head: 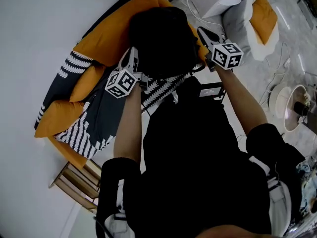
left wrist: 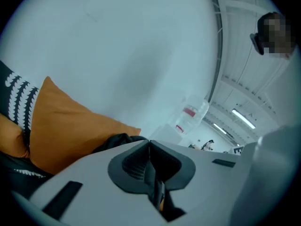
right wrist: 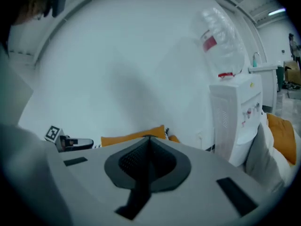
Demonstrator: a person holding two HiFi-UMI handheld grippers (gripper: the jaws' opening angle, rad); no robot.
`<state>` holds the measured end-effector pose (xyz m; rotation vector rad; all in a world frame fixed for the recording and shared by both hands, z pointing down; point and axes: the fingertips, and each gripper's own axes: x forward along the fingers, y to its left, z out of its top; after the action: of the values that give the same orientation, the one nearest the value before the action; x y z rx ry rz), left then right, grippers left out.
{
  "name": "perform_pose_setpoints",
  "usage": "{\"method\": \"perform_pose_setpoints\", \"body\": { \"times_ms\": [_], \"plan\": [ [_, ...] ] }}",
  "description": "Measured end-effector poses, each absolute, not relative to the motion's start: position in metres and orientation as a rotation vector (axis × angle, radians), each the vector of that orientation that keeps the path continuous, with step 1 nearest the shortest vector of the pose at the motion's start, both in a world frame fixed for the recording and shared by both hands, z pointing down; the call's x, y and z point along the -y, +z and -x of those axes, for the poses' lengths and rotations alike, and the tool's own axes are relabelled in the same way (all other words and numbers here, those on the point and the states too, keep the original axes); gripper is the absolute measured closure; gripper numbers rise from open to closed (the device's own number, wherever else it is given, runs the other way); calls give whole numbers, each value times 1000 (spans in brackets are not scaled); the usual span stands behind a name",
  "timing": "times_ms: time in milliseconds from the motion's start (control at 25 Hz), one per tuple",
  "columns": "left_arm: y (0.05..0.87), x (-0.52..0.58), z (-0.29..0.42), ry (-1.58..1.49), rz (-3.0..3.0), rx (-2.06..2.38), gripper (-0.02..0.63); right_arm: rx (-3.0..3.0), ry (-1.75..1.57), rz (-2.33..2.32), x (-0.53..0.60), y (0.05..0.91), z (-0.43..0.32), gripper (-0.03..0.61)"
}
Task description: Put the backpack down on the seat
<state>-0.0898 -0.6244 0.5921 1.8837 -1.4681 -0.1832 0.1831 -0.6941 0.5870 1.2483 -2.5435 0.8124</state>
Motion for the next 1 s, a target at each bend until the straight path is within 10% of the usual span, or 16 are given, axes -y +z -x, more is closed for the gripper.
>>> {"method": "perform_pose_setpoints", "body": {
  "times_ms": [1000],
  "plan": [
    [355,392,19,-90,-2523,1628,598,3041,286,-1164,431,361,-202,548]
  ]
}}
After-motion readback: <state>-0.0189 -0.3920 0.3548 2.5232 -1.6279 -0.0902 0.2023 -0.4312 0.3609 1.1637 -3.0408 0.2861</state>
